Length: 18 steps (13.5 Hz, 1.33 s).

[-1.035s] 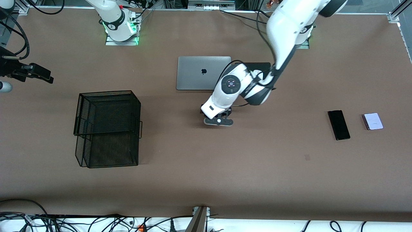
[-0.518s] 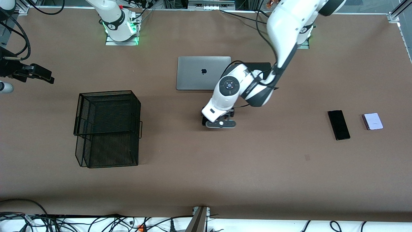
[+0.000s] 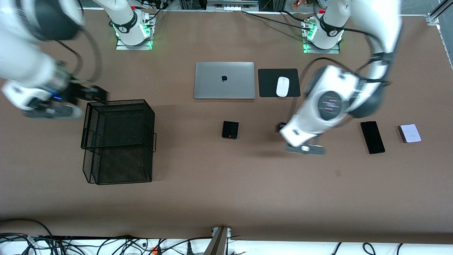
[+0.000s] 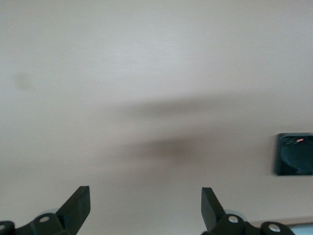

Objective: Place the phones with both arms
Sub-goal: 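Release the flip phone with the left gripper while the right gripper approaches, then grasp the flip phone with the right gripper while the left grasps the smartphone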

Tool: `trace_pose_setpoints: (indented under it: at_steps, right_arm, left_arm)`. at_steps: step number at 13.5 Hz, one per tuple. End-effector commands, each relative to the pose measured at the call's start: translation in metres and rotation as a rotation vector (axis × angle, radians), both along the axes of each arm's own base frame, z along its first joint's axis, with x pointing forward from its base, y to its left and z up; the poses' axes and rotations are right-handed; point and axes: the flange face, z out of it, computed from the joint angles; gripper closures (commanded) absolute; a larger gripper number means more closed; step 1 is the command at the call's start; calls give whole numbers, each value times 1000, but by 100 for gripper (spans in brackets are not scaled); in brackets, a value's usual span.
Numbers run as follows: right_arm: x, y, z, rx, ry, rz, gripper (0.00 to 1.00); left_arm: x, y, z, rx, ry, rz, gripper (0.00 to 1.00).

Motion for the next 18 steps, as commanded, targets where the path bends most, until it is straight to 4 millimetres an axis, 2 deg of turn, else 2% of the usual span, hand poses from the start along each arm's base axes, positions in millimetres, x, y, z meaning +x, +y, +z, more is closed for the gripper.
trace_pose_setpoints:
  at_steps: [1,2,4,6,7,8,10,11,13,15,18]
  right_arm:
    - [0,115,-27,11,-38,-51,0]
    - [-7,159,-45,9,-43,-65,0]
    - [-27,248,-84,10,-65,-77,0]
    - [-44,312,-121,15,-76,-111,0]
    - [-52,339,-142,21,-86,-118,0]
    - [-58,356,-168,26,-92,-111,0]
    - [-62,373,-217,37,-104,-98,0]
    - [-61,374,-239,33,-105,-110,0]
    - [-61,374,-276,21,-97,-114,0]
    - [-61,375,-303,19,-104,-110,0]
    - [-61,378,-323,42,-124,-108,0]
  left_arm:
    - [-6,72,54,13,9,-85,0]
    - [-4,107,66,10,12,-92,0]
    - [-1,164,74,-2,15,-101,0]
    - [-1,187,80,1,7,-85,0]
    - [-1,199,82,3,2,-67,0]
    - [0,212,82,3,-1,-47,0]
    - [2,252,76,24,-9,5,0]
    - [3,271,68,43,-14,25,0]
    - [14,300,36,36,-24,60,0]
    - [19,338,1,23,-37,115,0]
    - [13,374,-54,3,28,180,0]
